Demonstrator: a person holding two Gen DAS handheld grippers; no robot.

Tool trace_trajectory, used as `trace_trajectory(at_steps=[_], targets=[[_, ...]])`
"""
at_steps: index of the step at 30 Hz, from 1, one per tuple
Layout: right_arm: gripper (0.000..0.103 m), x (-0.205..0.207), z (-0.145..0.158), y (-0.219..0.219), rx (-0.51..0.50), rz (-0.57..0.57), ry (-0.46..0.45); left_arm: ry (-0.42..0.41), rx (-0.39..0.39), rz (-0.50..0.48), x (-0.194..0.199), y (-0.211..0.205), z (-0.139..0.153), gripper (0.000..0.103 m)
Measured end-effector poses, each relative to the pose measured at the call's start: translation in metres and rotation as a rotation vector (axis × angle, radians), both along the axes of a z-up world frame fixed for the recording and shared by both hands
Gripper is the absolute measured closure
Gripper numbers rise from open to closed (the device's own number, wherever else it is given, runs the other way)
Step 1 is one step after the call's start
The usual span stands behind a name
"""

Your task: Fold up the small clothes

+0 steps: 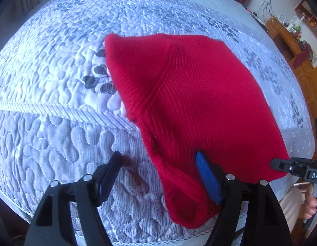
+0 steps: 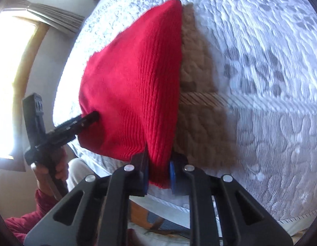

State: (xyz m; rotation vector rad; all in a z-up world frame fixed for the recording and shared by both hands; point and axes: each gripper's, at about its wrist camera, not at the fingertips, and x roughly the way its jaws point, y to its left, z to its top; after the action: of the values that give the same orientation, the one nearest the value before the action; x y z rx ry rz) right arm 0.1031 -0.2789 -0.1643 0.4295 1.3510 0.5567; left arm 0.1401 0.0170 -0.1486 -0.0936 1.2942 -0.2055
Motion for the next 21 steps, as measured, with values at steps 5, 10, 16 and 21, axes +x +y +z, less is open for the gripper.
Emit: trace_trajectory(at_steps=[5,10,16,21], targets=[[0.089,0.0,-0.026,0.014,-0.046,0.008,0.005,-0.031,0.027,-0.018,-0.005,-0.005,-0.006,0.025],[0.089,0.003,-0.039,0.02,-0.046,0.013,0.008,-0.062,0.038,-0.029,-0.008,-0.008,-0.01,0.023],[0.088,0.004,-0.036,0.032,-0.105,0.034,-0.018,-0.081,0.047,-0.027,-0.009,-0.012,-0.011,0.022],[0.08,0.004,-0.029,0.033,-0.105,0.031,-0.018,-0.096,0.051,-0.025,-0.013,-0.014,-0.003,0.026]])
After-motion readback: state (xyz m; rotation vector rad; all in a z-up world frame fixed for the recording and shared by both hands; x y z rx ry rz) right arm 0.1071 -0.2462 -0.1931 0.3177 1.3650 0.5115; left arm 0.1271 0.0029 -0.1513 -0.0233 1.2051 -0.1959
